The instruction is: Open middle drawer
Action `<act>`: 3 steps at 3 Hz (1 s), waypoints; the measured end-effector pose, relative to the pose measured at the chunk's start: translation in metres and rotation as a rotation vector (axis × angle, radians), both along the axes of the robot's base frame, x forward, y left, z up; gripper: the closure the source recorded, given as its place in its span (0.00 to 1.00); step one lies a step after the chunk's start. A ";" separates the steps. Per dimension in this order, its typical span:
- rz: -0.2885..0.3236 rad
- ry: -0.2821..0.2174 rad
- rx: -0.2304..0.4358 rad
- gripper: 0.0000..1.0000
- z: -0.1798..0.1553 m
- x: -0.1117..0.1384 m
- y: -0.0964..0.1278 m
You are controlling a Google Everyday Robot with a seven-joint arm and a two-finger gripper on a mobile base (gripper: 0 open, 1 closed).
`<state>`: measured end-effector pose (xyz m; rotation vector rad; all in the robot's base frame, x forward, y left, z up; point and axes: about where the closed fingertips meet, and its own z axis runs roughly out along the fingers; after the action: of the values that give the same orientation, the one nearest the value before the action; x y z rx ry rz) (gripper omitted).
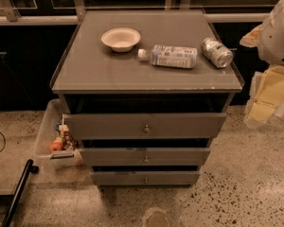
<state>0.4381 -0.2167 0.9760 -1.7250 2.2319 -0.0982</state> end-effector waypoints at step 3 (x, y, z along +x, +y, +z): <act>0.002 0.015 0.022 0.00 -0.059 0.005 -0.022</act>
Offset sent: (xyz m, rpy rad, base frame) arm 0.0011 -0.0192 -0.0573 0.0226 0.0188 0.0211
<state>0.4431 -0.2391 0.9171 -1.7222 2.2333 -0.0594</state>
